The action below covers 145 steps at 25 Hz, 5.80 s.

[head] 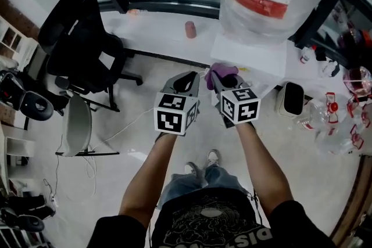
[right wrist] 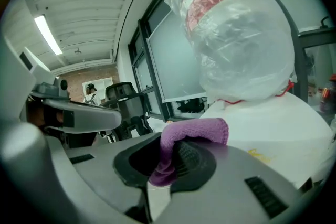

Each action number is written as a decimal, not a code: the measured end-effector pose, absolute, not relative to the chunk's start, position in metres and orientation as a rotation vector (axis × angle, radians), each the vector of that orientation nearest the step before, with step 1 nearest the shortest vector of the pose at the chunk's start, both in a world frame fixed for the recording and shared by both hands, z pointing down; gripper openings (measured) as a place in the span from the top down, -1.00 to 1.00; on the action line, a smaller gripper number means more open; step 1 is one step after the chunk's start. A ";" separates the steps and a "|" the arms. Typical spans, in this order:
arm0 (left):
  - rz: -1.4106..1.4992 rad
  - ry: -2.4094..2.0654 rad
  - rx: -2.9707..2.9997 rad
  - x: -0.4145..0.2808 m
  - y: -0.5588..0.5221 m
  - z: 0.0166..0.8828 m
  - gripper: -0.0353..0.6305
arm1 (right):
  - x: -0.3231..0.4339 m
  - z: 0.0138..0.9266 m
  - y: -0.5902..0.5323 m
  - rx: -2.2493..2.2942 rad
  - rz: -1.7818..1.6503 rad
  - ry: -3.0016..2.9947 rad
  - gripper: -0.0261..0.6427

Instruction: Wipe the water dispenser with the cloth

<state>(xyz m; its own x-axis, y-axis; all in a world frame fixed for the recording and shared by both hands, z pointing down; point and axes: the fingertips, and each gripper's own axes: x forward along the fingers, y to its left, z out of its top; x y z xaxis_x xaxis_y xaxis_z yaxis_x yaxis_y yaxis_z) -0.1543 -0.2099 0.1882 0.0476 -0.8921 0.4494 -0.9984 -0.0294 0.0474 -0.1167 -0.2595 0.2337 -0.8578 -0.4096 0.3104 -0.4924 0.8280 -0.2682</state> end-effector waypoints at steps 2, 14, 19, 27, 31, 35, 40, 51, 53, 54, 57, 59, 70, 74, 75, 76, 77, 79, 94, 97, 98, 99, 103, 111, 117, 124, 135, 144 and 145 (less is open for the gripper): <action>0.429 -1.876 2.012 -0.157 -0.219 0.193 0.79 | -0.124 0.242 -0.266 0.712 0.508 -2.757 0.78; 0.435 -1.677 2.184 -0.158 -0.267 0.217 0.79 | -0.124 0.265 -0.303 0.946 0.515 -2.690 0.78; 0.459 -1.590 2.240 -0.140 -0.271 0.227 0.79 | -0.097 0.268 -0.306 1.055 0.527 -2.661 0.78; 0.493 -1.473 2.327 -0.103 -0.277 0.233 0.79 | -0.042 0.266 -0.316 1.220 0.507 -2.611 0.78; 0.485 -1.421 2.370 -0.086 -0.282 0.233 0.79 | -0.013 0.262 -0.322 1.305 0.488 -2.578 0.78; 0.483 -1.368 2.411 -0.074 -0.283 0.232 0.79 | 0.013 0.259 -0.325 1.389 0.475 -2.535 0.78; 0.470 -1.301 2.455 -0.058 -0.284 0.235 0.79 | 0.048 0.256 -0.328 1.493 0.456 -2.467 0.78; 0.478 -1.275 2.465 -0.034 -0.282 0.240 0.79 | 0.100 0.246 -0.337 1.572 0.393 -2.412 0.78; 0.480 -1.291 2.460 -0.027 -0.280 0.241 0.79 | 0.106 0.250 -0.337 1.553 0.384 -2.423 0.78; 0.481 -1.299 2.459 -0.024 -0.279 0.242 0.79 | 0.109 0.253 -0.337 1.545 0.382 -2.428 0.78; 0.481 -1.337 2.449 -0.022 -0.275 0.247 0.79 | 0.111 0.260 -0.337 1.518 0.365 -2.456 0.78; 0.482 -1.374 2.435 -0.022 -0.272 0.251 0.79 | 0.111 0.264 -0.338 1.499 0.354 -2.481 0.78; 0.446 -1.524 2.363 -0.021 -0.249 0.292 0.79 | 0.115 0.299 -0.344 1.398 0.240 -2.579 0.78; 0.433 -1.553 2.375 -0.028 -0.255 0.320 0.79 | 0.116 0.316 -0.348 1.431 0.165 -2.609 0.78; 0.426 -1.562 2.380 -0.030 -0.258 0.327 0.79 | 0.116 0.320 -0.349 1.442 0.143 -2.618 0.78; 0.420 -1.570 2.384 -0.031 -0.261 0.334 0.79 | 0.117 0.324 -0.350 1.452 0.120 -2.626 0.78; 0.416 -1.576 2.390 -0.032 -0.264 0.341 0.79 | 0.118 0.328 -0.350 1.461 0.095 -2.634 0.78; 0.415 -1.587 2.400 -0.033 -0.270 0.357 0.79 | 0.121 0.336 -0.350 1.483 0.045 -2.649 0.78; 0.327 -1.729 2.452 -0.064 -0.279 0.451 0.79 | 0.116 0.423 -0.342 1.525 -0.194 -2.679 0.78; 0.313 -1.748 2.444 -0.072 -0.278 0.467 0.79 | 0.111 0.446 -0.342 1.515 -0.197 -2.673 0.78; 0.314 -1.752 2.440 -0.075 -0.278 0.472 0.79 | 0.109 0.454 -0.341 1.508 -0.197 -2.668 0.78; 0.320 -1.754 2.439 -0.077 -0.277 0.477 0.79 | 0.108 0.463 -0.340 1.505 -0.193 -2.663 0.78; 0.322 -1.774 2.433 -0.084 -0.275 0.491 0.79 | 0.107 0.492 -0.335 1.503 -0.151 -2.660 0.78; 0.305 -1.806 2.414 -0.092 -0.269 0.511 0.79 | 0.104 0.548 -0.334 1.465 -0.074 -2.628 0.78; 0.322 -1.825 2.398 -0.095 -0.263 0.517 0.79 | 0.100 0.555 -0.334 1.456 -0.058 -2.649 0.78; 0.318 -1.874 2.376 -0.107 -0.259 0.505 0.79 | 0.062 0.495 -0.305 1.361 -0.161 -2.811 0.78; 0.293 -1.981 2.341 -0.136 -0.243 0.464 0.79 | -0.052 0.367 -0.254 0.969 -0.339 -3.120 0.78; 0.289 -2.093 2.273 -0.173 -0.227 0.447 0.78 | -0.121 0.307 -0.272 0.859 -0.260 -3.249 0.78; 0.290 -2.102 2.264 -0.177 -0.225 0.447 0.79 | -0.125 0.304 -0.276 0.865 -0.222 -3.262 0.78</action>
